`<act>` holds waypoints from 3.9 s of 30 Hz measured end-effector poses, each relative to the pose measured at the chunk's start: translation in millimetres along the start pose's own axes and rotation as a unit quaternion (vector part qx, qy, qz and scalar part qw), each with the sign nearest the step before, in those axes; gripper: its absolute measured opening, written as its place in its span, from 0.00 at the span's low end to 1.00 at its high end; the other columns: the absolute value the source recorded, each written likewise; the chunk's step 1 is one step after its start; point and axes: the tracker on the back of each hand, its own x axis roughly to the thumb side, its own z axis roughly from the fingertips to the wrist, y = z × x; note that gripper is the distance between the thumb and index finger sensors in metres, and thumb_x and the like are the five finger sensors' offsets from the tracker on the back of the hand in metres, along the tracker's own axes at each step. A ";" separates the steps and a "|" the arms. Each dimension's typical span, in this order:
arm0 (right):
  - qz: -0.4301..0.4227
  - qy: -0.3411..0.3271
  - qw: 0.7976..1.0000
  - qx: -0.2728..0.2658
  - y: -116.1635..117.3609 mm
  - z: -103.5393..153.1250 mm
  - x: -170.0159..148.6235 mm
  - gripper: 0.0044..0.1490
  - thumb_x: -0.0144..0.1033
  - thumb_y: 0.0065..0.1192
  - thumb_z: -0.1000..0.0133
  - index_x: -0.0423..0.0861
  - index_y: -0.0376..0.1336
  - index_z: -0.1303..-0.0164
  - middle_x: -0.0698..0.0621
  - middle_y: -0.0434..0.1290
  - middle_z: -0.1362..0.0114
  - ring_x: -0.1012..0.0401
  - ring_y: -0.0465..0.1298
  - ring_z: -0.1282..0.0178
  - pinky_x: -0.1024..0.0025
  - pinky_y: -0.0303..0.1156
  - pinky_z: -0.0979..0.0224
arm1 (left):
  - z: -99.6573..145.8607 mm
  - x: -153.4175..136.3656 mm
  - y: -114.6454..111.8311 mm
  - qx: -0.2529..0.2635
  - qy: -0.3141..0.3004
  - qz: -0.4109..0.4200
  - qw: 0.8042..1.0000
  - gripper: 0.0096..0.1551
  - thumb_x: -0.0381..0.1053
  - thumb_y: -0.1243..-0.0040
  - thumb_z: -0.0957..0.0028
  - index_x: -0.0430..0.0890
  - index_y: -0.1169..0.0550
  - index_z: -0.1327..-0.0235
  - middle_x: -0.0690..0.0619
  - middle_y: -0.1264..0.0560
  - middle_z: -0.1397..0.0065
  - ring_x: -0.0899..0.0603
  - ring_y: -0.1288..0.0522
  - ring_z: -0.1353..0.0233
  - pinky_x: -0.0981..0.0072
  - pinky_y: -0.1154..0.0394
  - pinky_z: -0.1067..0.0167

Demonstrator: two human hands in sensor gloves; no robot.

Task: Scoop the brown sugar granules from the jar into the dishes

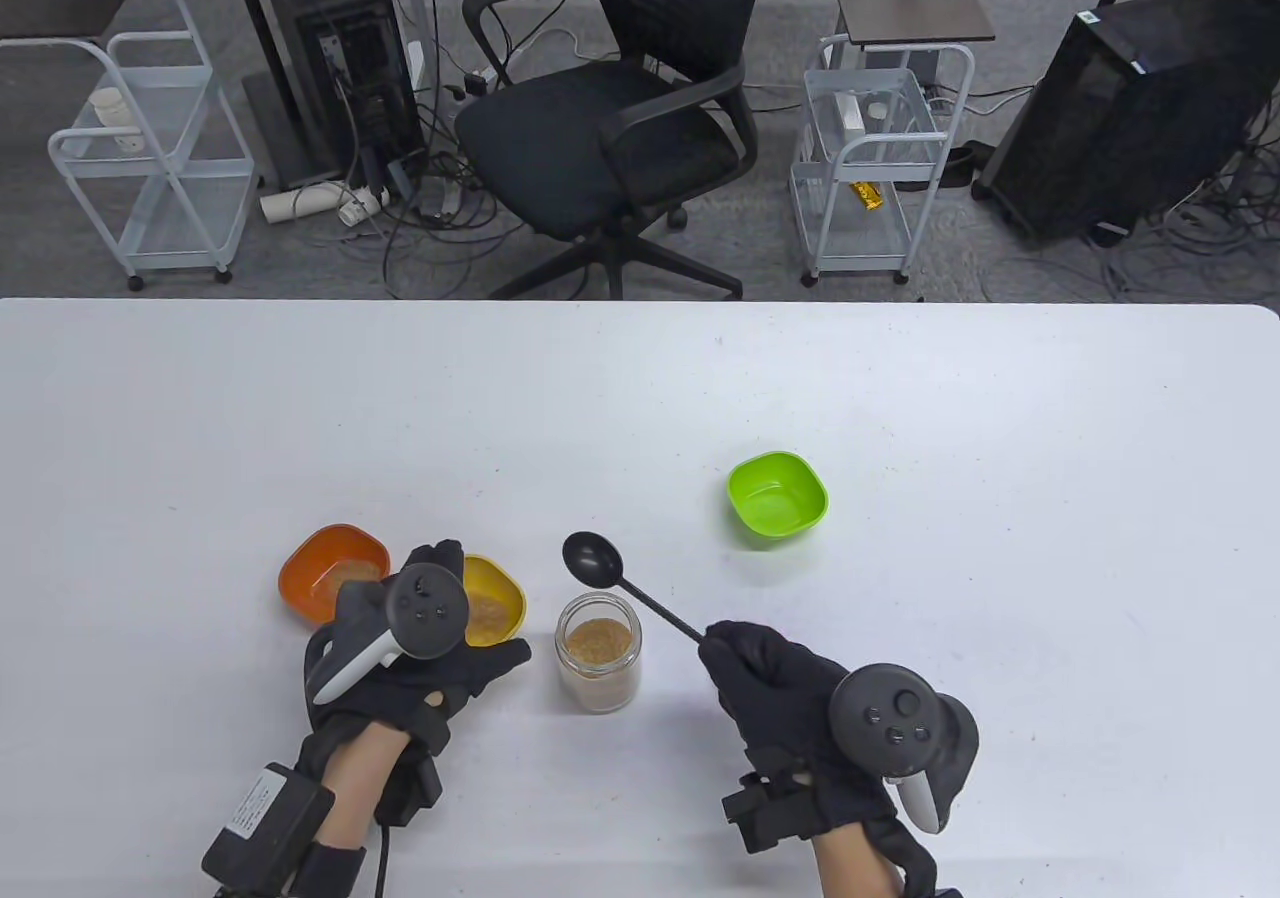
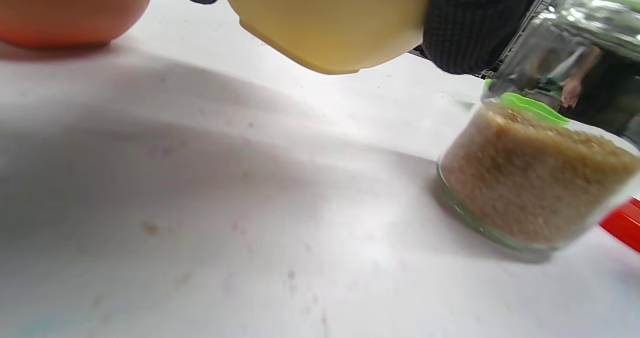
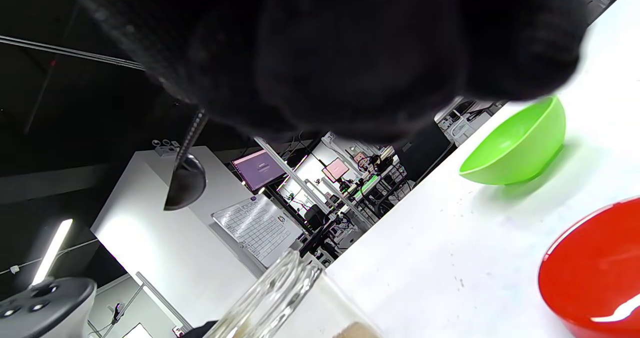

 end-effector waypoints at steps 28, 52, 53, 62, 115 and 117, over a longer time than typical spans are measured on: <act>0.006 0.018 1.000 -0.004 -1.8 -4.0 -8.0 0.24 0.52 0.66 0.43 0.51 0.75 0.44 0.61 0.86 0.65 0.63 0.86 0.75 0.60 0.85 0.52 | -103.2 -18.5 4.1 -0.084 0.092 -0.008 0.992 0.73 0.73 0.42 0.38 0.31 0.67 0.16 0.28 0.66 0.12 0.22 0.58 0.15 0.36 0.48 0.16; 0.007 0.020 1.000 0.012 6.0 -3.3 -10.0 0.24 0.52 0.65 0.43 0.50 0.75 0.44 0.61 0.86 0.64 0.63 0.86 0.74 0.60 0.85 0.52 | 10.0 5.5 16.5 0.026 -0.043 0.007 0.999 0.66 0.72 0.49 0.36 0.31 0.63 0.14 0.28 0.65 0.11 0.21 0.61 0.14 0.29 0.57 0.22; 0.007 0.020 1.000 0.012 6.2 -3.3 -10.1 0.24 0.52 0.65 0.43 0.50 0.75 0.45 0.61 0.86 0.64 0.63 0.86 0.74 0.60 0.85 0.52 | 14.6 6.3 14.5 0.025 -0.046 0.009 0.999 0.66 0.72 0.49 0.36 0.31 0.63 0.14 0.28 0.65 0.11 0.21 0.61 0.14 0.29 0.57 0.22; 0.003 0.018 1.000 0.019 8.2 -3.2 -9.7 0.24 0.52 0.65 0.43 0.50 0.75 0.44 0.61 0.86 0.64 0.63 0.86 0.74 0.60 0.85 0.51 | 35.2 9.9 -9.9 0.029 -0.065 0.032 0.997 0.65 0.71 0.50 0.36 0.31 0.62 0.14 0.28 0.64 0.11 0.21 0.60 0.13 0.29 0.56 0.22; 0.034 -0.137 0.990 0.001 43.8 7.3 42.8 0.48 0.58 0.57 0.40 0.37 0.51 0.21 0.47 0.81 0.34 0.53 0.87 0.49 0.47 0.79 0.33 | 63.3 4.0 -7.9 0.151 -0.229 0.538 0.797 0.22 0.57 0.53 0.26 0.55 0.38 0.22 0.48 0.26 0.21 0.37 0.24 0.19 0.39 0.26 0.26; 0.040 -0.127 0.991 0.000 41.9 6.4 38.9 0.48 0.58 0.57 0.40 0.37 0.51 0.21 0.48 0.81 0.34 0.53 0.87 0.49 0.47 0.79 0.33 | 63.9 -0.7 -5.1 0.165 -0.225 0.530 0.801 0.23 0.56 0.54 0.26 0.55 0.39 0.21 0.50 0.24 0.25 0.38 0.23 0.20 0.38 0.25 0.26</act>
